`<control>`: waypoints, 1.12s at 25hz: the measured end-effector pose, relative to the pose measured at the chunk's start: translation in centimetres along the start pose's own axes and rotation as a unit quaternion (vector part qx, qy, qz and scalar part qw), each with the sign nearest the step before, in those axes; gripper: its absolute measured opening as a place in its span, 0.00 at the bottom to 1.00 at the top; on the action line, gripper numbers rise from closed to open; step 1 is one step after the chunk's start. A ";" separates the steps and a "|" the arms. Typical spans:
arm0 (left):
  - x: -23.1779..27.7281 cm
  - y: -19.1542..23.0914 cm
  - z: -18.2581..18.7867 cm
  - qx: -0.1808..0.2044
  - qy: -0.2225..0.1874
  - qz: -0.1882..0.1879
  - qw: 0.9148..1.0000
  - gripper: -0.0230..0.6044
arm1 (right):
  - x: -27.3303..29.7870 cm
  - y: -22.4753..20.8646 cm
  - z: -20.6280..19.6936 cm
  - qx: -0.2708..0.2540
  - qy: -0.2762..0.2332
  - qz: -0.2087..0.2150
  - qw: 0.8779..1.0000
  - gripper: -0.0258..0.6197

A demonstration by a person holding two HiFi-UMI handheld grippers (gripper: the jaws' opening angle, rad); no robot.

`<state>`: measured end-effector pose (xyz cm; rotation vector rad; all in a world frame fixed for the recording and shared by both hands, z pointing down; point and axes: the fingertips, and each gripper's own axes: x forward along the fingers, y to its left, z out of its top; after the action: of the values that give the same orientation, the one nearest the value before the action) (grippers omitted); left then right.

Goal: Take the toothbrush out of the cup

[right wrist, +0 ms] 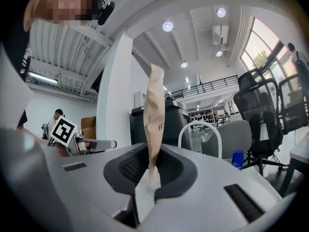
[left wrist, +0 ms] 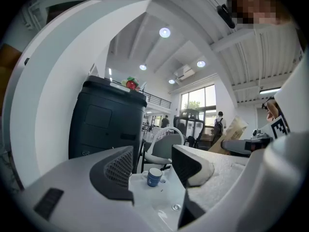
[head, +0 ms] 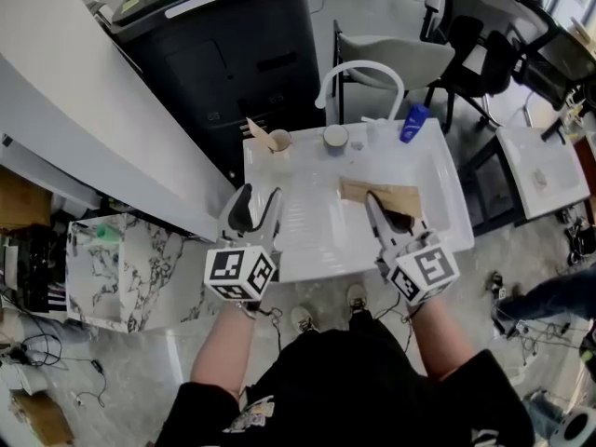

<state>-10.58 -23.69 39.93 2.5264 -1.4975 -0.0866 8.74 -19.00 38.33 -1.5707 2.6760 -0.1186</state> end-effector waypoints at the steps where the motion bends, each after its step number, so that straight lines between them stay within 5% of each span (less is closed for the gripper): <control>1: 0.4 0.4 0.2 -0.002 -0.002 0.003 1.000 0.41 | 0.1 -0.2 0.0 0.001 0.000 0.000 1.000 0.10; 16: 6.9 6.8 -1.0 -0.024 0.006 0.047 0.999 0.41 | 2.5 -2.4 -2.0 0.010 0.028 0.003 1.000 0.10; 28: 13.0 11.9 -6.3 -0.078 0.050 0.077 0.993 0.41 | 6.5 -3.6 -4.4 0.015 0.062 0.019 0.998 0.10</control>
<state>-13.55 -39.60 49.23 2.2514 -1.5746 -0.0501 8.42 -26.20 43.02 -1.5515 2.7812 -0.2622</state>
